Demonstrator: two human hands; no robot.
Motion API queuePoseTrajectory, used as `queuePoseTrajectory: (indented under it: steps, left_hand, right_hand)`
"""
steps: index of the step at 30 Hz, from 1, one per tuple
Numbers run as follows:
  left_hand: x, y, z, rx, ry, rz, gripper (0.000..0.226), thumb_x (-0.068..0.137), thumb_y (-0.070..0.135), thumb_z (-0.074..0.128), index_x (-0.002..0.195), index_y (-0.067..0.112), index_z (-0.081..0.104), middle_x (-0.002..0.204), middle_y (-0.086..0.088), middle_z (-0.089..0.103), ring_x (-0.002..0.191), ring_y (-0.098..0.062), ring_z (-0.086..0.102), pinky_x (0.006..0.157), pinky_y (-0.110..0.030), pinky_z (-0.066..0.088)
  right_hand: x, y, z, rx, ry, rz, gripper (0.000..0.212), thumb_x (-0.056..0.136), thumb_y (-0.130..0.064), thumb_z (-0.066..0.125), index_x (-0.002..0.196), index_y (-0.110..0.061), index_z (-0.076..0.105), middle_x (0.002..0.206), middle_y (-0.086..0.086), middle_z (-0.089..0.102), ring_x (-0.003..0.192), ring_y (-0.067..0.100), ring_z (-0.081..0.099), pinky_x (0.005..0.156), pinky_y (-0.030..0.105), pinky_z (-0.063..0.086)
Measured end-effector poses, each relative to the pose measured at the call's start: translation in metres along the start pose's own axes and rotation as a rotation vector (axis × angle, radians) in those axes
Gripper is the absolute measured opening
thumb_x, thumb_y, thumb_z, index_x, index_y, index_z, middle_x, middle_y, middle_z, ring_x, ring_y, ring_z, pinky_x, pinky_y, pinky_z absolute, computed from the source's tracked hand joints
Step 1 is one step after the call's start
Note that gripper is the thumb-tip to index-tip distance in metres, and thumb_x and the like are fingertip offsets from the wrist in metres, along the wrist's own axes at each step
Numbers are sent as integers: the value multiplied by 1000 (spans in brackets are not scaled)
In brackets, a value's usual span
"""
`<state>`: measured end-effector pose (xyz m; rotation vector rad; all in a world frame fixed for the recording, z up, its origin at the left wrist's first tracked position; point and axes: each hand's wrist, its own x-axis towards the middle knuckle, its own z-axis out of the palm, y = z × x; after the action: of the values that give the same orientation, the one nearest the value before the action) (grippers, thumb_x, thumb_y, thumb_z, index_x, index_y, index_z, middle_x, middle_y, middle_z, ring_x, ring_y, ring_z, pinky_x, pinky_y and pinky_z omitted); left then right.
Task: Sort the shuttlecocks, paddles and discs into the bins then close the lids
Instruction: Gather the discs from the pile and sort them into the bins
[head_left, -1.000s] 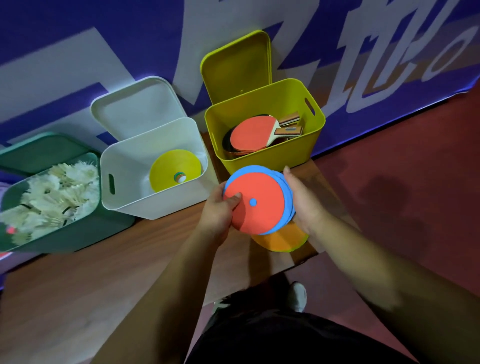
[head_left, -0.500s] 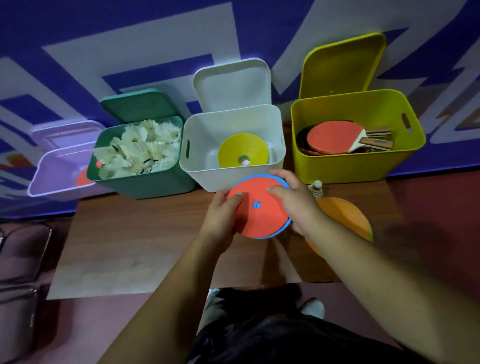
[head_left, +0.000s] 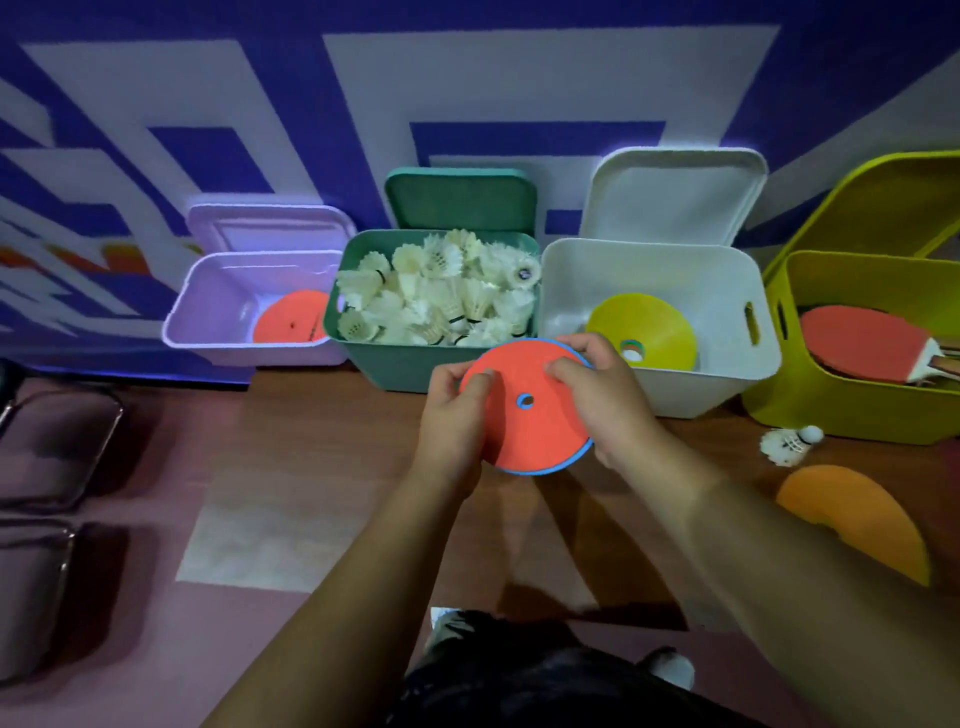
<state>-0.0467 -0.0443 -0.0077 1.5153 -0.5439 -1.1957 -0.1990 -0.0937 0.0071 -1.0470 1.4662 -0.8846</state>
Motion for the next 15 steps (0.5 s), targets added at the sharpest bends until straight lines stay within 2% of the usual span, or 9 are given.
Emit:
queuePoseTrajectory:
  steps: [2,5,7,8,9,10,12,14,15]
  left_hand:
    - [20,10,-41,-7,39,-1,24,88,29,70,109,18,66,103,-4,73,92,-18,66,81,-37,52]
    - [49,29,-105,18,36,-10,38,78,28,69,116,23,66,113,-5,74,97,-20,68,86,-43,56]
    - [67,39,-147,7,59,-18,42,77,23,68,118,19,67,116,-12,75,101,-27,70,93,-51,57]
    - [73,45,-166,-8,81,-21,40,79,19,68,119,15,68,116,-15,75,101,-28,70,94,-52,57]
    - [79,50,-183,-13,112,-22,37,82,15,68,120,13,68,115,-16,75,99,-29,70,94,-52,57]
    - [85,54,-198,-12,151,-21,35,85,11,67,120,11,68,114,-17,75,98,-28,70,93,-51,58]
    - [95,61,-223,-19,203,-42,30,84,13,66,114,13,70,109,-14,76,94,-28,69,88,-47,58]
    - [104,67,-243,-31,184,-104,19,89,9,62,103,16,72,103,-11,77,89,-26,68,81,-42,56]
    - [107,69,-251,-17,159,-142,21,91,4,58,101,15,73,100,-11,76,84,-26,67,76,-40,55]
  right_hand:
    - [3,-12,48,-33,-19,-25,23,89,-15,69,103,-33,72,100,-8,75,87,15,71,76,33,54]
    - [4,-30,118,-82,-43,8,19,93,-20,66,108,-31,68,99,-6,72,82,16,68,69,32,50]
    - [5,-40,158,-132,-80,57,4,93,-24,65,90,-21,65,87,0,69,74,21,64,68,33,46]
    - [6,-43,176,-163,-119,72,15,90,-27,63,82,-14,63,80,3,65,73,22,62,67,34,45]
    - [6,-46,193,-202,-161,95,21,89,-30,62,83,-9,62,79,3,65,73,22,64,66,36,47]
    - [5,-49,207,-236,-200,121,20,90,-31,61,89,-11,64,83,2,69,75,24,68,65,36,54]
    - [1,-52,232,-258,-277,170,14,97,-26,58,109,-23,65,104,3,70,85,27,75,61,44,64]
    - [-1,-56,251,-297,-329,187,30,100,-21,54,128,-30,59,116,1,64,86,30,76,57,45,65]
    - [-1,-58,260,-325,-340,180,35,100,-18,52,132,-33,57,117,0,63,82,31,77,56,43,64]
